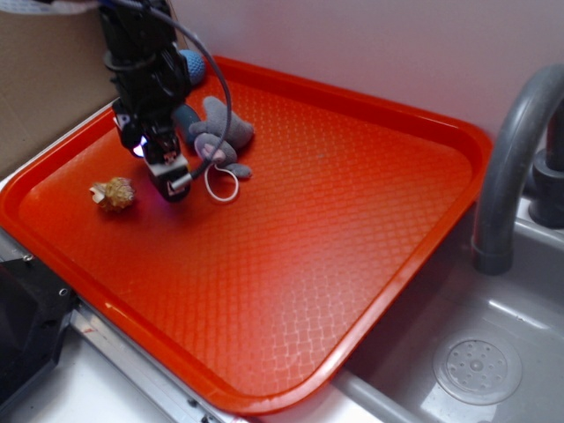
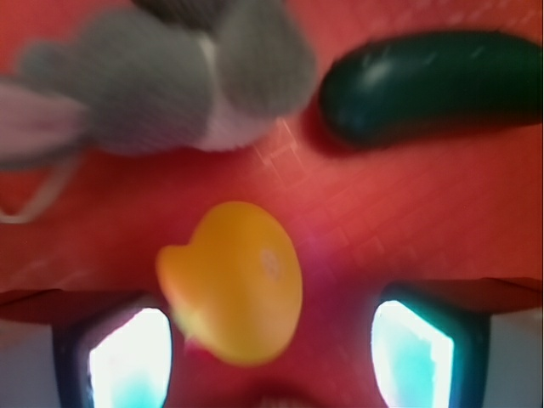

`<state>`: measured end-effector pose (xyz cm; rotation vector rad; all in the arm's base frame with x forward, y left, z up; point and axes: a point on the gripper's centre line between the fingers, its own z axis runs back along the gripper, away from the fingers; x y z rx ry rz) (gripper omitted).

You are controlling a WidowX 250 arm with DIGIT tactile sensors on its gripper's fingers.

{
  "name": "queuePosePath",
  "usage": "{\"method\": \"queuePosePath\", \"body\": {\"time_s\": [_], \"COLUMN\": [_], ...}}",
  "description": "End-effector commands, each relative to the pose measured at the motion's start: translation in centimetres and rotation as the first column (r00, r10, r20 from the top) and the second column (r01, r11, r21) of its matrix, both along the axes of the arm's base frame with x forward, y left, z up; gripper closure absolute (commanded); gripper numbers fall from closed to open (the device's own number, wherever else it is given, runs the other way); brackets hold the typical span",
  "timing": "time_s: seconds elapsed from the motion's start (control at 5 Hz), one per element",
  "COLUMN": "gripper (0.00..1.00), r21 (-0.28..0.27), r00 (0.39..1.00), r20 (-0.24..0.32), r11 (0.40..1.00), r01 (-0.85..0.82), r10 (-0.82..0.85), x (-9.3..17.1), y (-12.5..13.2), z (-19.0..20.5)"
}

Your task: Grab the yellow duck.

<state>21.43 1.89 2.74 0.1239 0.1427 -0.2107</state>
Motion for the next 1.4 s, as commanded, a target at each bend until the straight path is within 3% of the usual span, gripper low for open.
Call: {"method": "queuePosePath", "body": {"time_s": [0.0,0.2,0.4,0.6,1.0,1.2], "gripper": [1.0,1.0,1.0,1.0,1.0,1.0], "r21": [-0.004,0.011,-0.004,0.096,0.103,0.003], "r00": [1.0,1.0,0.999,0.998,0.991,0.99], "r20": [-0.021,-0.01,-0.05,-0.005,0.072,0.104], "r11": [1.0,1.0,1.0,0.993,0.988,0.996], "r01": [0.006,0.001,-0.013,-0.066,-0.119,-0.093], "r10": [-0.006,0.0,0.013,0.067,0.112,0.093], "x": [0.0,-0.2,0.0,0.1,-0.4,-1.6], "y": [-0.4,-0.4,0.5,1.9,0.7,-0.2], "z": [-1.7,-1.3,-0.3,3.4,13.4,17.6]}}
